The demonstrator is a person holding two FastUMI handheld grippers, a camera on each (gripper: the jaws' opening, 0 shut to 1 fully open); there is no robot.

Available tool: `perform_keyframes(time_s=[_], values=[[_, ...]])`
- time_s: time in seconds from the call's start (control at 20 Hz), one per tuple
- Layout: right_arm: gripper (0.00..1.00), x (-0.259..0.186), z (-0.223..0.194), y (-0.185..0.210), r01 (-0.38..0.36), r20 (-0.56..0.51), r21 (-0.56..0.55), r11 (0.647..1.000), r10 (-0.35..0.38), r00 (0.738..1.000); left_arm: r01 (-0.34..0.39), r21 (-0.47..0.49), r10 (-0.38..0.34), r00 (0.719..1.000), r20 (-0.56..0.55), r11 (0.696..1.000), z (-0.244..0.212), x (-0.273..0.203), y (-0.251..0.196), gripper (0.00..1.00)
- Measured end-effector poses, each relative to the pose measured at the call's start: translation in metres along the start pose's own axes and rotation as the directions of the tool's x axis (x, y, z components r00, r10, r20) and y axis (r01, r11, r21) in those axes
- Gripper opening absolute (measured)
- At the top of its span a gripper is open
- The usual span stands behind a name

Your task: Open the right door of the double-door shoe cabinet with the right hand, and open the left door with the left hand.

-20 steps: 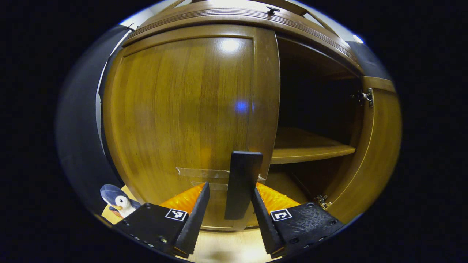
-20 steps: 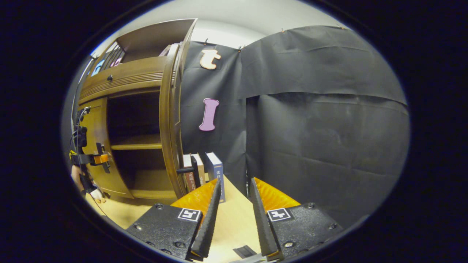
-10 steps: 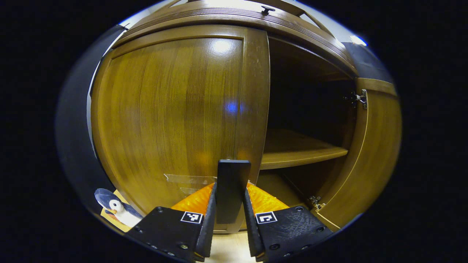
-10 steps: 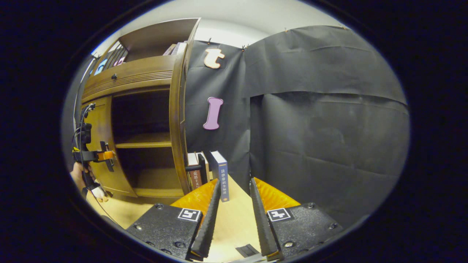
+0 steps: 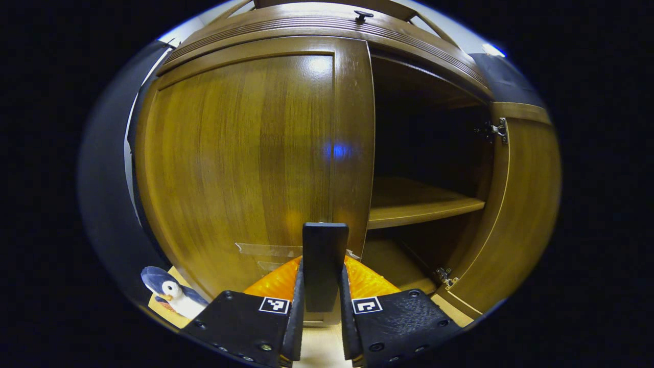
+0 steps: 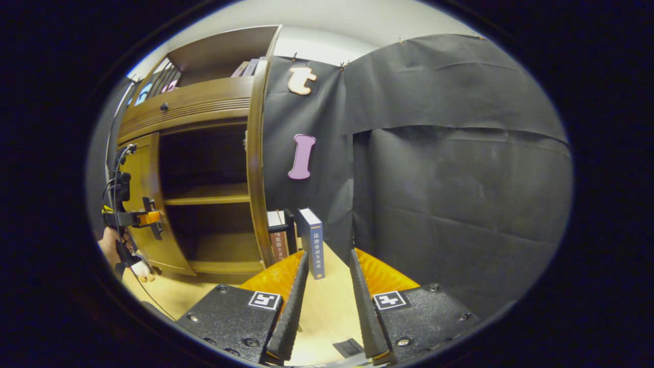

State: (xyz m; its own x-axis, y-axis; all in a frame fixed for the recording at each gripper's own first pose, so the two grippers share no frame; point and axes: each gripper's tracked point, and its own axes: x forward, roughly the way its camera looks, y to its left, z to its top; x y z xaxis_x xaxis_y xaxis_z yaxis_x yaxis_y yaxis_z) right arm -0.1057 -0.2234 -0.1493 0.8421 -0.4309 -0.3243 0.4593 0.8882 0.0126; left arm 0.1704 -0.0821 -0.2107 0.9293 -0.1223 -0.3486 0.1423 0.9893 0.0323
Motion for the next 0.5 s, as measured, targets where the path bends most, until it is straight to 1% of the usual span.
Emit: perform_keyframes(time_s=[0.1,0.15,0.5], values=[[0.53,-0.002,0.0,0.002,-0.02,-0.011,0.0,1.0,0.02,1.0,-0.01,-0.008,0.01,1.0,0.002,1.0,-0.002,-0.009,0.001,0.3],[0.54,-0.002,0.0,0.003,-0.031,-0.011,-0.001,1.0,0.031,0.999,-0.008,-0.007,0.008,1.0,0.004,1.0,-0.003,-0.009,0.002,0.24],[0.53,0.001,0.001,0.011,-0.109,-0.012,-0.036,0.993,0.109,0.994,-0.017,-0.016,0.017,1.0,-0.004,1.0,-0.01,-0.04,0.008,0.23]])
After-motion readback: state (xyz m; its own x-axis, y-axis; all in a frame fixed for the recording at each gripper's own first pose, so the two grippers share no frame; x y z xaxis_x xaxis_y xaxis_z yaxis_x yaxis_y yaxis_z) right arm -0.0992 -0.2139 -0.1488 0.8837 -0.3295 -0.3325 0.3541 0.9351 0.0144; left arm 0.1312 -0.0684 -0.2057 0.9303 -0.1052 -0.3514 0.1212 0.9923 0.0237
